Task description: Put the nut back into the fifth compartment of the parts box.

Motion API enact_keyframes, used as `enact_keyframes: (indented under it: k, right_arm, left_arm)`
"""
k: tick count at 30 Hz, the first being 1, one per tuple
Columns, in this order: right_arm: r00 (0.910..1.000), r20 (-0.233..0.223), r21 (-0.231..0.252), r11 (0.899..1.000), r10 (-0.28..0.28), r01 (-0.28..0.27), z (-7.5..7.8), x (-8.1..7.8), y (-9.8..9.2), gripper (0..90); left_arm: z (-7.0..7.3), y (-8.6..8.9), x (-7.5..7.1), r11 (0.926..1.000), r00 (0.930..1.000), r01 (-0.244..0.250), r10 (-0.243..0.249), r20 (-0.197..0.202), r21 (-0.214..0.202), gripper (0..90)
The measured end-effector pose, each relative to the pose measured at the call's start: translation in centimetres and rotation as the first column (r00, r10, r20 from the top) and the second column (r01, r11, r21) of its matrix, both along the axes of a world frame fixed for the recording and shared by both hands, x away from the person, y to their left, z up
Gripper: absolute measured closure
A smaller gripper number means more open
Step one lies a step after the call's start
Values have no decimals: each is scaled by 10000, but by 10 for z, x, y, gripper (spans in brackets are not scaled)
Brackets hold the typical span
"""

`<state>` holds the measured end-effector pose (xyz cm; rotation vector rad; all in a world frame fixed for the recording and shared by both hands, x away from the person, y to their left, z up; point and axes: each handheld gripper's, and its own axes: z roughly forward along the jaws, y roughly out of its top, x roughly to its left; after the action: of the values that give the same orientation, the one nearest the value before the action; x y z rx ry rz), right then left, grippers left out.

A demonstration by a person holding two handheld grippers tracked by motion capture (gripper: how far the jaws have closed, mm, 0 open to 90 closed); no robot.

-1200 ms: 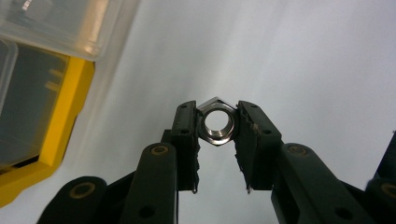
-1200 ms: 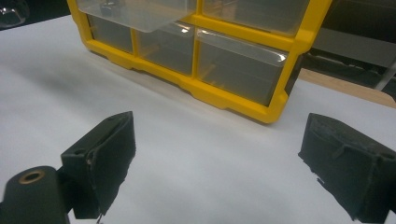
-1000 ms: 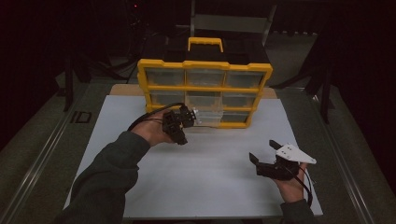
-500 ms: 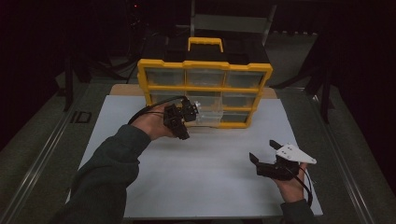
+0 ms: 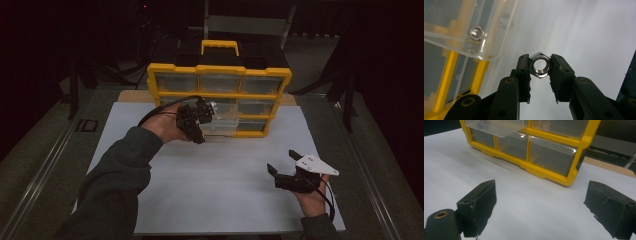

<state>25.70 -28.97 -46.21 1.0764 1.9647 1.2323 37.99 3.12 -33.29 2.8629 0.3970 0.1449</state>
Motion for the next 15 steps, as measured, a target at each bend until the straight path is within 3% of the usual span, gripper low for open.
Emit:
enact_keyframes:
  k: [15]
  right_arm:
    - [10000,21,-6,10000,-6,6,0,0,-1,104]
  left_arm:
    - [16,-7,8,9996,9996,-267,267,27,-14,700]
